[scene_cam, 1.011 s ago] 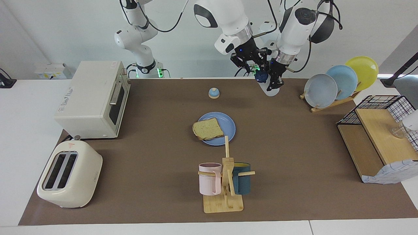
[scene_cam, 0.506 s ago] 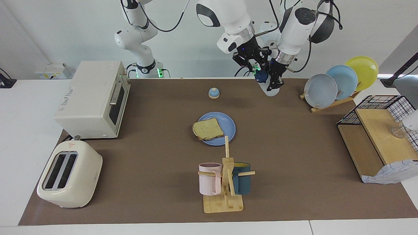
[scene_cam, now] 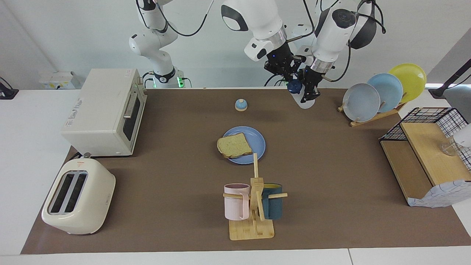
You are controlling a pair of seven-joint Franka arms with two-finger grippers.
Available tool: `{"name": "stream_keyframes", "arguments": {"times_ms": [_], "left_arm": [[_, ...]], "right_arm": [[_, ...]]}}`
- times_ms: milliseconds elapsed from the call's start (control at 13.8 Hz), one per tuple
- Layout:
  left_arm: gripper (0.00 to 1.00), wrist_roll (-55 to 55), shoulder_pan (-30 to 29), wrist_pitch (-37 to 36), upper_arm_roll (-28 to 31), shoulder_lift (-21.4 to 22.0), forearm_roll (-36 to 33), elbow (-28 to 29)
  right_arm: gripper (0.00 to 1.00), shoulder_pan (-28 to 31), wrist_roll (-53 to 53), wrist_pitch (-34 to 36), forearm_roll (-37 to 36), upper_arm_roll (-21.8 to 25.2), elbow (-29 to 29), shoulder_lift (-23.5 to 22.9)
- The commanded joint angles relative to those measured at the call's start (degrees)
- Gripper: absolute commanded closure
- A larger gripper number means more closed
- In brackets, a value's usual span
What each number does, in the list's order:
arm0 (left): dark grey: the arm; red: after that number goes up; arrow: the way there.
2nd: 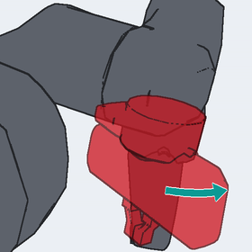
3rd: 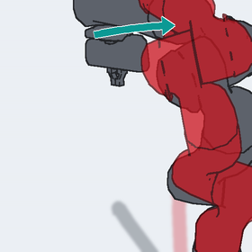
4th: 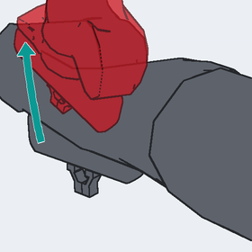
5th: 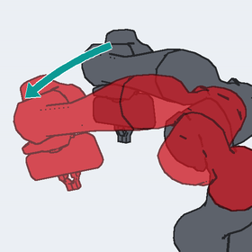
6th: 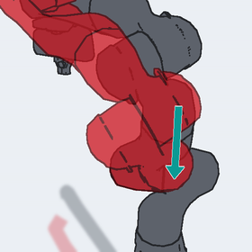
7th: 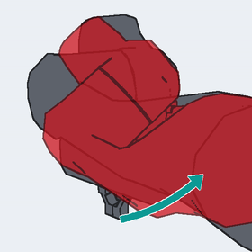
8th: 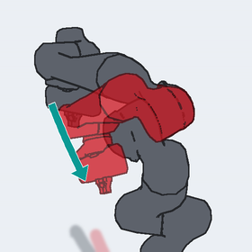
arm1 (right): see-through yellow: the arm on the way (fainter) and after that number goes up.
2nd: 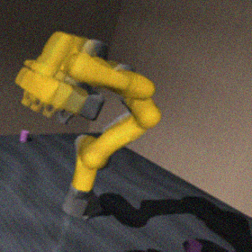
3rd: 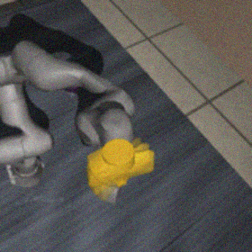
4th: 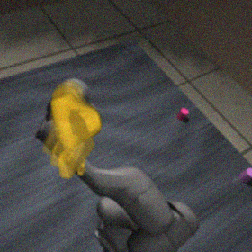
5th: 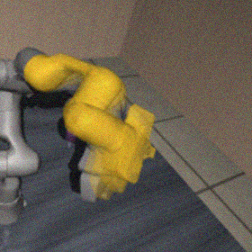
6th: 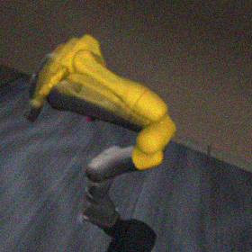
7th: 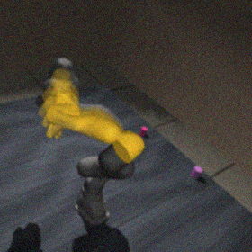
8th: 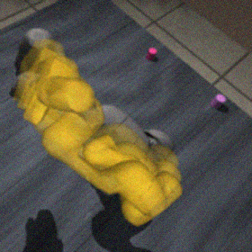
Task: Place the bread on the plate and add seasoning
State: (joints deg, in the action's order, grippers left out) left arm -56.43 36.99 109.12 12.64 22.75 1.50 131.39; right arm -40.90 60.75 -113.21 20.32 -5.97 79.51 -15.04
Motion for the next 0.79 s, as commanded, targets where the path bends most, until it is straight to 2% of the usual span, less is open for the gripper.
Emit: {"name": "stream_keyframes", "arguments": {"times_ms": [0, 361, 506, 578, 650, 722], "left_arm": [[1.00, 0.62, 0.19, 0.84, -0.16, 1.42, 0.00, 1.33], [1.00, 0.88, 0.19, 0.14, -0.34, 1.42, 0.00, 1.33], [1.00, 1.41, 0.19, -0.04, -1.04, 1.42, 0.00, 1.33], [1.00, 2.02, 0.19, -0.04, -1.13, 1.42, 0.00, 1.33], [1.00, 2.11, 0.19, -0.04, -1.13, 1.42, 0.00, 1.33], [1.00, 2.11, 0.19, -0.04, -1.13, 1.42, 0.00, 1.24]], "right_arm": [[1.00, 0.91, 3.75, -0.07, 1.64, 0.43, -1.37, -0.52], [1.00, 8.01, 4.29, -0.08, 9.54, 0.43, -1.37, 0.01], [1.00, 9.61, 2.81, -0.08, 9.48, 0.52, -0.85, 0.44], [0.96, 9.52, -0.60, -0.08, 9.13, 0.52, 0.02, 0.97], [0.01, 9.61, -3.85, 0.01, 9.13, 0.61, 1.34, 1.58], [0.00, 9.70, -6.23, 0.45, 7.91, 0.70, 2.65, 2.72]]}}
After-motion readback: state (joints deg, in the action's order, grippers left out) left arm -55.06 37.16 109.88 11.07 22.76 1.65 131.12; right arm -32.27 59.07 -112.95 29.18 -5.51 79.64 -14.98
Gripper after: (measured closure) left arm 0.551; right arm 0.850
